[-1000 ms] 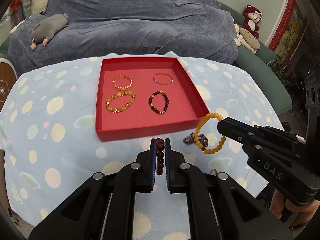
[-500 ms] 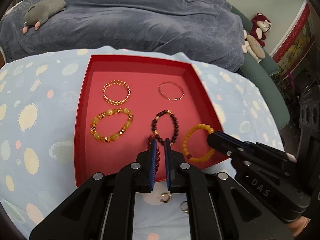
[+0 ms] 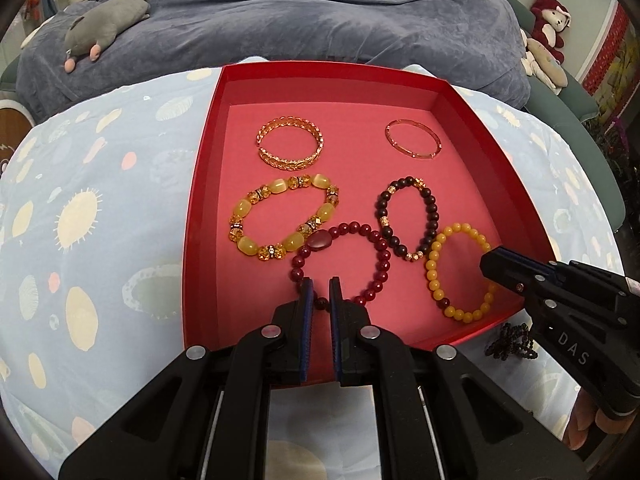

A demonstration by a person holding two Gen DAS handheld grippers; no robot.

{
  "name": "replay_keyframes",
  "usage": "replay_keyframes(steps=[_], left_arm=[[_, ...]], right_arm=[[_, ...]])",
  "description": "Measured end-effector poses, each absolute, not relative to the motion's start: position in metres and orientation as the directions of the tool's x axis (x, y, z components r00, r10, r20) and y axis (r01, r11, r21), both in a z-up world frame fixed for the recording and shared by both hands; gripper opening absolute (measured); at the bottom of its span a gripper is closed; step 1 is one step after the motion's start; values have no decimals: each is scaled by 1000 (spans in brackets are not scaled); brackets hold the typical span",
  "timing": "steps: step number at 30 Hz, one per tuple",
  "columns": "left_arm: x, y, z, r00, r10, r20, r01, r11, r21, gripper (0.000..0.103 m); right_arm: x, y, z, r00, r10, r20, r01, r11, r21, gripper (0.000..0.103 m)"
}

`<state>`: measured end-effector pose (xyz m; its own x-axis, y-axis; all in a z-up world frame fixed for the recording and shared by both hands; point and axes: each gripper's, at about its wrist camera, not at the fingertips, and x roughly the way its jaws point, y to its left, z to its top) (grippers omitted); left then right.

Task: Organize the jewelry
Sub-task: 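Lower the red bracelet into the box with the left tool while the right tool lowers the amber one, then grasp the dark red beaded bow with the right tool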

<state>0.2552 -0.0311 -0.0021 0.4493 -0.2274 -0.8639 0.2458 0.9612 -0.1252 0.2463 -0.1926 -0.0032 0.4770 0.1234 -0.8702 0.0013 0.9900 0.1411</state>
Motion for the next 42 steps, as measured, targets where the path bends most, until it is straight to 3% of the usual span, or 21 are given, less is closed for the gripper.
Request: replay_keyframes(steps=[2, 4, 7, 23, 42], left_arm=[[253, -31, 0, 468, -214, -857, 238, 965, -111, 9], [252, -30, 3, 477, -207, -854, 224, 968, -110, 21], [247, -29, 10, 509, -184, -841, 207, 974, -88, 35], [179, -27, 37, 562, -173, -809, 215, 975, -59, 44], [142, -29, 3, 476, -179, -861, 200, 975, -92, 44]], right_arm=[[246, -194, -2, 483, 120, -867, 14, 989, 145, 19], [243, -197, 3, 499, 119, -858, 25, 988, 152, 29], [238, -202, 10, 516, 120, -848, 36, 986, 161, 30], [161, -234, 20, 522, 93, -848, 111, 978, 176, 30], [157, -218, -6, 485, 100, -869, 67, 986, 151, 30]])
